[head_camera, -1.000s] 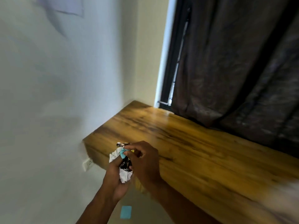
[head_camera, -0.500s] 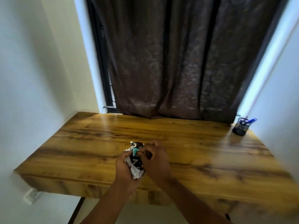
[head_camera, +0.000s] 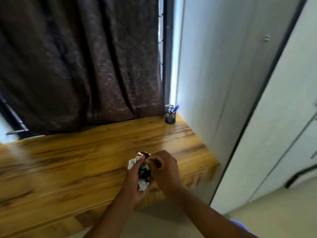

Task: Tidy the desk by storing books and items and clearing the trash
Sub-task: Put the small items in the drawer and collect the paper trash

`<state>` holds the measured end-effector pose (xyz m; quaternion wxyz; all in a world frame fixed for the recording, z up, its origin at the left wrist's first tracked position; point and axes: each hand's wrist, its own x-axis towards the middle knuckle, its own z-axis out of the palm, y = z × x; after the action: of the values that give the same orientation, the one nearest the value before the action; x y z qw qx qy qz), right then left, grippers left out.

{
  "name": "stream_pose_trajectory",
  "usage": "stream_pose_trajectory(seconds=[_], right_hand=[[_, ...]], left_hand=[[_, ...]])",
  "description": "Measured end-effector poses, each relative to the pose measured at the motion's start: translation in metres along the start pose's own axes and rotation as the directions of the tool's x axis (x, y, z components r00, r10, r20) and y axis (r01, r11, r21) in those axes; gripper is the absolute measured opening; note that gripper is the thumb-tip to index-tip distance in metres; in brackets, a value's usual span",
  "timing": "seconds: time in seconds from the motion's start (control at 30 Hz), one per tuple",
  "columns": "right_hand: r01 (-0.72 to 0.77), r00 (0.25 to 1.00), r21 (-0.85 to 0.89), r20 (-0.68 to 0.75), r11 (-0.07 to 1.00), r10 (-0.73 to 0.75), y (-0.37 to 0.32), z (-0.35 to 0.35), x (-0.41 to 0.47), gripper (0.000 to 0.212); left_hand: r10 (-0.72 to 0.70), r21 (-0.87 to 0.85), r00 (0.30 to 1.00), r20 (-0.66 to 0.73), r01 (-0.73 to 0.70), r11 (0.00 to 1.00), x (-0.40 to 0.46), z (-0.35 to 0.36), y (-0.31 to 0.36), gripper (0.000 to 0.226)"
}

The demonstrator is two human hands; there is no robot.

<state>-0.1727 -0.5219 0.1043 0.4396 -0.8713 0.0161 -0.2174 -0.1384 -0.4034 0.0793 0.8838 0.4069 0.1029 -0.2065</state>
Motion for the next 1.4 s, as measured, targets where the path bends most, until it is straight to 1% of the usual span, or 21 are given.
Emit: stream_pose_trajectory(seconds=[0.07,0.13,0.2,0.23,0.3,0.37,0.43,0.5,0.57,0.63,0.67,0.77,0.83,0.9,0.97,1.03,1.17,1.23,1.33,1.4], right_hand=[[-0.03,0.998,-0.016,-0.056,0.999,0.029,0.022,-0.022,-0.005,0.005],[-0.069,0.99,-0.01,-0.122,0.998,0.067,0.039,-0.04,-0.011,0.003],[-0.119,0.969,0.031,-0.215,0.992,0.123,0.057,-0.056,-0.02,0.011],[-0.139,0.953,0.023,-0.267,0.99,0.14,0.065,-0.062,-0.024,0.016],[-0.198,0.923,-0.057,-0.347,0.979,0.166,0.085,-0.071,-0.033,0.03],[-0.244,0.906,-0.061,-0.37,0.968,0.205,0.103,-0.08,-0.042,0.038],[-0.261,0.902,0.011,-0.353,0.965,0.248,0.116,-0.09,-0.05,0.033],[-0.304,0.861,0.091,-0.4,0.948,0.314,0.129,-0.098,-0.056,0.029],[-0.375,0.774,0.196,-0.472,0.906,0.422,0.14,-0.107,-0.059,0.03],[-0.433,0.676,0.271,-0.532,0.859,0.509,0.152,-0.116,-0.06,0.033],[-0.452,0.625,0.313,-0.557,0.835,0.547,0.158,-0.12,-0.061,0.032],[-0.465,0.464,0.426,-0.629,0.776,0.624,0.176,-0.131,-0.066,0.023],[-0.488,0.362,0.463,-0.663,0.74,0.655,0.187,-0.134,-0.076,0.022],[-0.508,0.275,0.512,-0.666,0.693,0.693,0.204,-0.136,-0.09,0.023],[-0.521,0.221,0.554,-0.647,0.649,0.73,0.227,-0.141,-0.102,0.022],[-0.529,0.172,0.585,-0.635,0.615,0.753,0.256,-0.149,-0.115,0.02],[-0.523,0.135,0.617,-0.621,0.588,0.772,0.306,-0.164,-0.134,0.017],[-0.52,0.111,0.654,-0.586,0.55,0.803,0.346,-0.168,-0.141,0.016],[-0.54,0.092,0.678,-0.542,0.499,0.835,0.412,-0.17,-0.155,0.015],[-0.562,0.069,0.693,-0.506,0.452,0.86,0.46,-0.167,-0.167,0.014]], left_hand=[[-0.053,0.016,0.998,0.015,0.053,0.998,0.003,0.025,-0.025,0.06],[-0.12,0.045,0.992,0.042,0.118,0.992,0.006,0.044,-0.048,0.055],[-0.171,0.084,0.981,0.089,0.164,0.983,0.008,0.06,-0.069,0.052],[-0.199,0.106,0.975,0.096,0.189,0.976,0.011,0.066,-0.079,0.049],[-0.25,0.169,0.961,0.118,0.229,0.959,0.013,0.078,-0.095,0.051],[-0.303,0.217,0.943,0.135,0.271,0.938,0.017,0.091,-0.113,0.058],[-0.349,0.216,0.923,0.16,0.312,0.925,0.017,0.108,-0.131,0.05],[-0.434,0.207,0.876,0.211,0.394,0.895,0.012,0.131,-0.148,0.034],[-0.502,0.221,0.822,0.269,0.454,0.863,0.015,0.146,-0.167,0.029],[-0.555,0.28,0.781,0.287,0.486,0.828,0.018,0.159,-0.183,0.028],[-0.579,0.315,0.763,0.288,0.496,0.809,0.023,0.163,-0.194,0.029],[-0.629,0.347,0.721,0.291,0.533,0.771,0.034,0.169,-0.23,0.025],[-0.684,0.402,0.662,0.307,0.561,0.723,0.037,0.169,-0.259,0.025],[-0.728,0.471,0.635,0.257,0.575,0.668,0.039,0.167,-0.286,0.029],[-0.792,0.456,0.577,0.201,0.66,0.597,0.044,0.166,-0.311,0.04],[-0.8,0.492,0.58,0.153,0.657,0.571,0.053,0.163,-0.341,0.043],[-0.806,0.511,0.584,0.099,0.665,0.545,0.072,0.167,-0.394,0.045],[-0.814,0.509,0.578,0.059,0.684,0.523,0.087,0.164,-0.433,0.053],[-0.778,0.439,0.628,-0.029,0.707,0.554,0.112,0.163,-0.49,0.074],[-0.728,0.393,0.678,-0.102,0.699,0.597,0.129,0.152,-0.534,0.08]])
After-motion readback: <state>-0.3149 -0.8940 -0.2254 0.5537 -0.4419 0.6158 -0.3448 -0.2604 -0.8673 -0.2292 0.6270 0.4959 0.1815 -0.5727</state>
